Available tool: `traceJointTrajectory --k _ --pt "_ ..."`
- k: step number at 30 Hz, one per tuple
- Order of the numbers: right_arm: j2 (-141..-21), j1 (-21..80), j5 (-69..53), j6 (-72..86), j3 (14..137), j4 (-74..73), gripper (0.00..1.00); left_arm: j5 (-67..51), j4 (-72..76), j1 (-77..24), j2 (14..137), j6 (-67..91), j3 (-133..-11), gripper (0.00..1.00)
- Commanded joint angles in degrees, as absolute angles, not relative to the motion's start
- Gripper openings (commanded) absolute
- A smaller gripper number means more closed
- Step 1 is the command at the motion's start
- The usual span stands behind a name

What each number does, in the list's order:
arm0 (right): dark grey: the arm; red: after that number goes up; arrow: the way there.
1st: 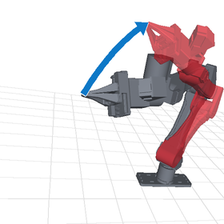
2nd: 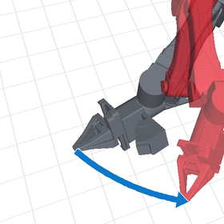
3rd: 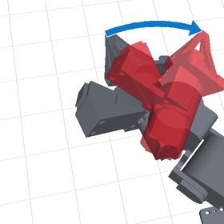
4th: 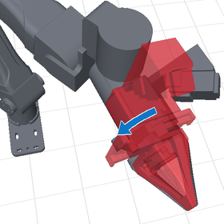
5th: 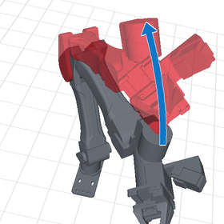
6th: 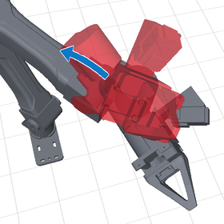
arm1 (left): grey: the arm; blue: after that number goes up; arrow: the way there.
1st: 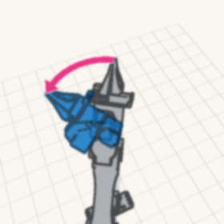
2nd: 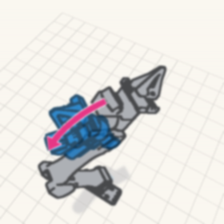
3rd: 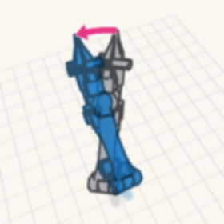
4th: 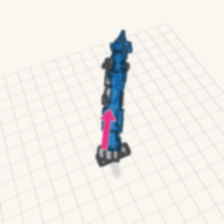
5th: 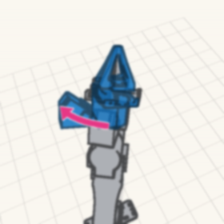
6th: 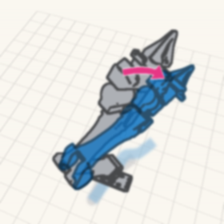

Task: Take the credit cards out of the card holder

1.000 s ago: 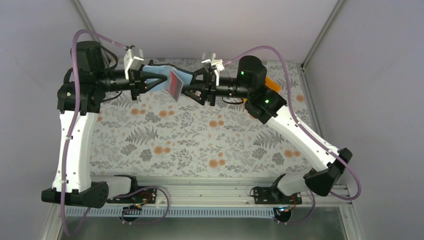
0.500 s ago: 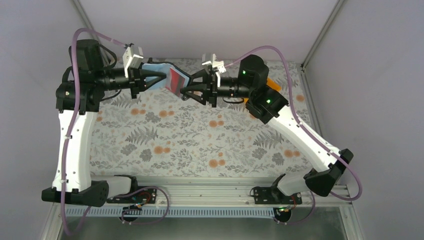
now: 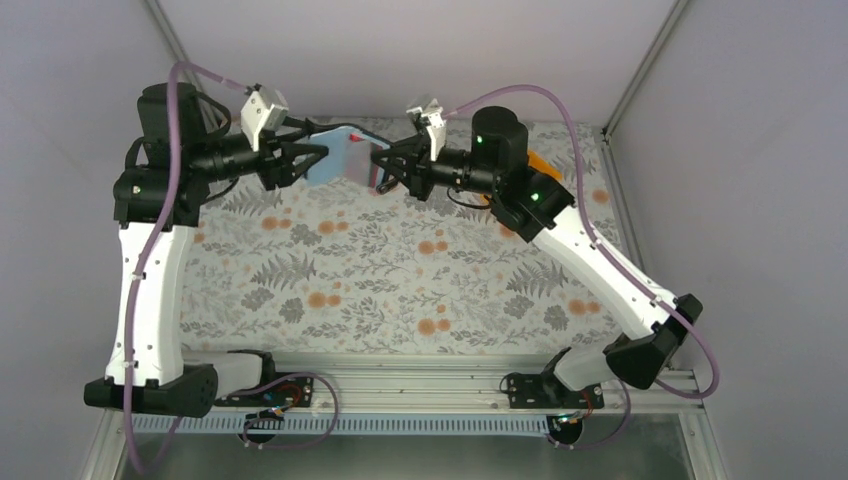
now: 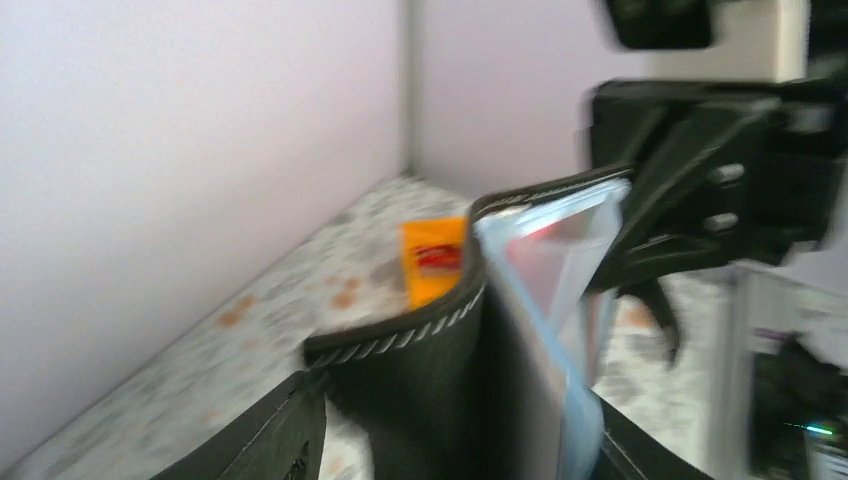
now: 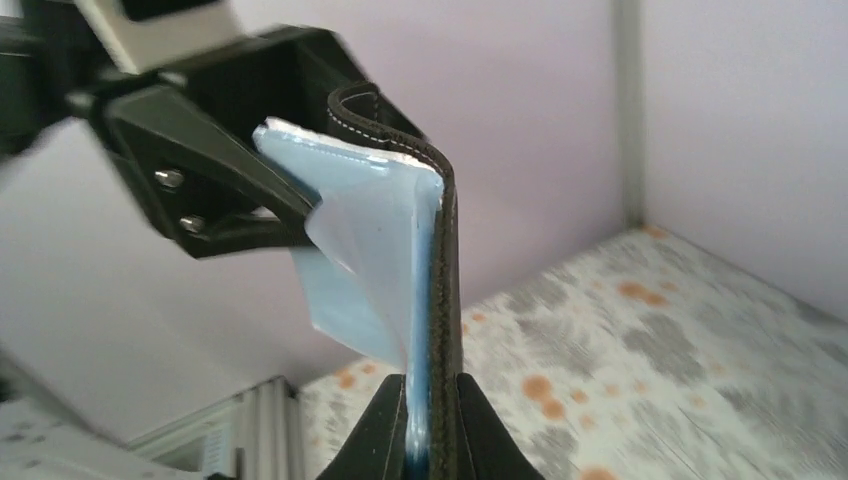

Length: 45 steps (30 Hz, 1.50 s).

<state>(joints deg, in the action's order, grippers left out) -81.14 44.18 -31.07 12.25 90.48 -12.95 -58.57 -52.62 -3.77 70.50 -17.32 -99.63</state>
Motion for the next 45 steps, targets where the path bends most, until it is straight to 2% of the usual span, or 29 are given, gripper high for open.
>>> traceJointTrajectory --k 1,5,7,9,11,15,19,22,25,31,39,43,45 --pt "-84.7 41.0 -13.0 10.6 96.2 -30.3 0.04 -34.6 -47.2 -0.5 71.1 -17.6 -95.7 0.55" --pt "-92.9 40.9 14.6 10.6 100.8 -44.5 0.04 -27.5 -43.3 2.9 71.1 -18.0 -93.3 0.56" --pt "-98.6 40.9 21.1 11.0 102.8 -48.9 0.04 -32.7 -43.9 2.9 70.7 -17.8 -93.7 0.56" --pt "-102.8 41.1 22.7 11.1 105.1 -50.4 0.04 -44.0 -44.9 2.0 70.5 -17.9 -93.3 0.56" --pt "-104.8 41.2 20.0 10.9 106.9 -50.2 0.04 -52.7 -46.1 -1.2 70.9 -17.9 -91.8 0.55" --pt "-104.7 41.2 -0.2 9.9 106.5 -43.9 0.04 -63.1 -44.7 -6.2 71.7 -17.2 -86.6 0.5" --pt "-104.8 41.2 -15.3 10.7 105.7 -40.1 0.04 -61.3 -42.0 -6.9 72.8 -14.8 -82.0 0.36" --pt "-101.7 41.1 -24.8 13.0 101.5 -33.4 0.04 -50.2 -40.3 -6.8 73.7 -12.6 -79.8 0.33" --pt "-100.7 41.2 -30.3 15.8 100.1 -29.8 0.04 -38.7 -37.9 -6.7 74.2 -10.9 -78.2 0.45" --pt "-99.8 42.1 -36.6 15.9 100.4 -26.3 0.04 -32.2 -36.0 -7.0 76.4 -11.5 -77.8 0.7" --pt "-93.6 41.3 -44.4 14.9 98.0 -22.7 0.04 -24.9 -34.2 -3.3 78.2 -14.2 -74.8 0.74" --pt "-93.7 40.4 -41.8 16.0 97.7 -23.9 0.04 -27.2 -34.7 3.8 81.2 -14.6 -76.2 0.74" --pt "-94.7 40.2 -35.9 16.5 98.6 -26.3 0.04 -27.5 -35.4 7.4 81.9 -15.5 -78.7 0.74"
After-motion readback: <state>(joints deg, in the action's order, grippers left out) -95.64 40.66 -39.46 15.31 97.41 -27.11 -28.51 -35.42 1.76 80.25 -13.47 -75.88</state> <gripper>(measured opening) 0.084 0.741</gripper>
